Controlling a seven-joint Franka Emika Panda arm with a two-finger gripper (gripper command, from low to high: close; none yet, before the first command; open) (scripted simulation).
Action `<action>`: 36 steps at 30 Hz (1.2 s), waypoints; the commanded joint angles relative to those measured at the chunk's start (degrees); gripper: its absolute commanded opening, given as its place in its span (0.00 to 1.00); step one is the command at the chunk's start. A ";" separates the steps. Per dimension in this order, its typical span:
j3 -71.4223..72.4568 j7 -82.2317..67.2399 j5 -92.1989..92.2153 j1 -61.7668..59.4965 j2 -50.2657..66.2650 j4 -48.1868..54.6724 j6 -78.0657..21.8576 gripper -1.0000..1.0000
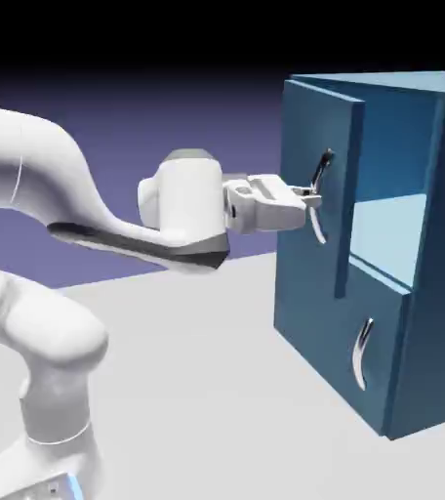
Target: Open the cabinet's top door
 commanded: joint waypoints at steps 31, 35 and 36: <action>58.54 -17.46 74.35 -0.92 -9.50 -5.23 -47.18 0.00; 66.84 -16.27 81.32 -3.99 -4.39 0.98 -55.41 0.00; 68.92 -15.93 82.86 -5.13 -3.04 2.77 -57.47 0.00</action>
